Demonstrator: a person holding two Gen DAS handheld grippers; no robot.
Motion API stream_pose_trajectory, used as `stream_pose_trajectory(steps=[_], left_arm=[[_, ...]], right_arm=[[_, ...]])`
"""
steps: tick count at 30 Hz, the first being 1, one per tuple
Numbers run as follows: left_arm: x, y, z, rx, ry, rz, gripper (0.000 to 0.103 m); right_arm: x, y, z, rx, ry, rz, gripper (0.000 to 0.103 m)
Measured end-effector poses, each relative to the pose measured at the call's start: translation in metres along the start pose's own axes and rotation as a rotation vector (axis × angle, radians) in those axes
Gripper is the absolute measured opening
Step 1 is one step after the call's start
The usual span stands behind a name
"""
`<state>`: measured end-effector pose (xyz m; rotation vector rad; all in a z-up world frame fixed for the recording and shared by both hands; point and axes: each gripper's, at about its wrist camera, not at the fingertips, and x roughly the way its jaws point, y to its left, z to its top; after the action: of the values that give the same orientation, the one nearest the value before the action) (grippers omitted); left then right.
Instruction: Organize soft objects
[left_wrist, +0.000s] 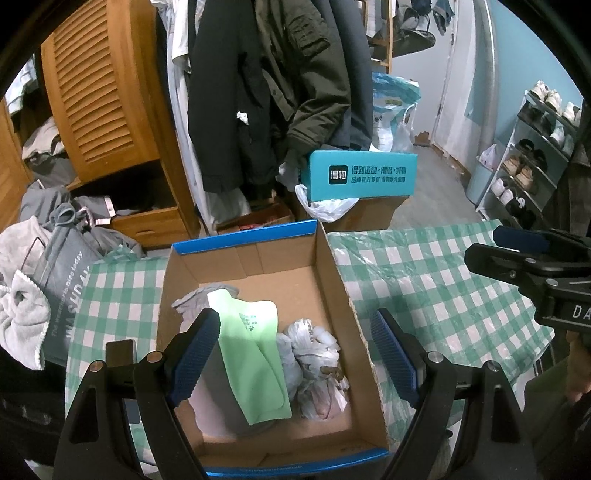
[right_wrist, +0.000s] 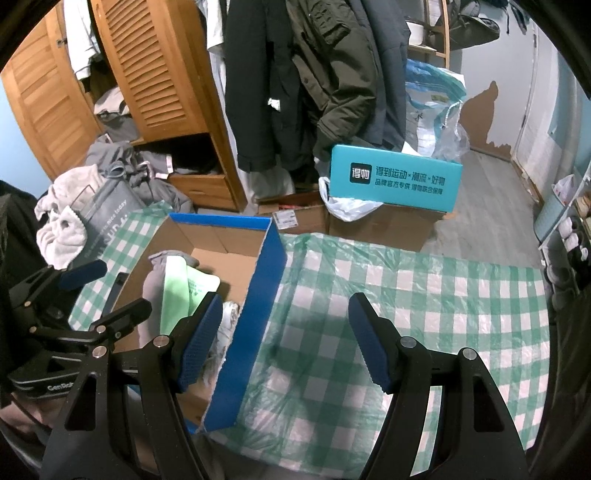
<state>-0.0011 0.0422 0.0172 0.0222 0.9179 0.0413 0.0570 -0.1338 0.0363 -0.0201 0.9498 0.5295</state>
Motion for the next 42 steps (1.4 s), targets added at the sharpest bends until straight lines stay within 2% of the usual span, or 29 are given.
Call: stream_pose_trajectory(steps=[42], left_arm=[[0.0015, 0.0027, -0.0061, 0.003, 0.002, -0.001, 0.085]], right_arm=[[0.0, 0.0017, -0.0006, 0.0, 0.002, -0.003, 0.07]])
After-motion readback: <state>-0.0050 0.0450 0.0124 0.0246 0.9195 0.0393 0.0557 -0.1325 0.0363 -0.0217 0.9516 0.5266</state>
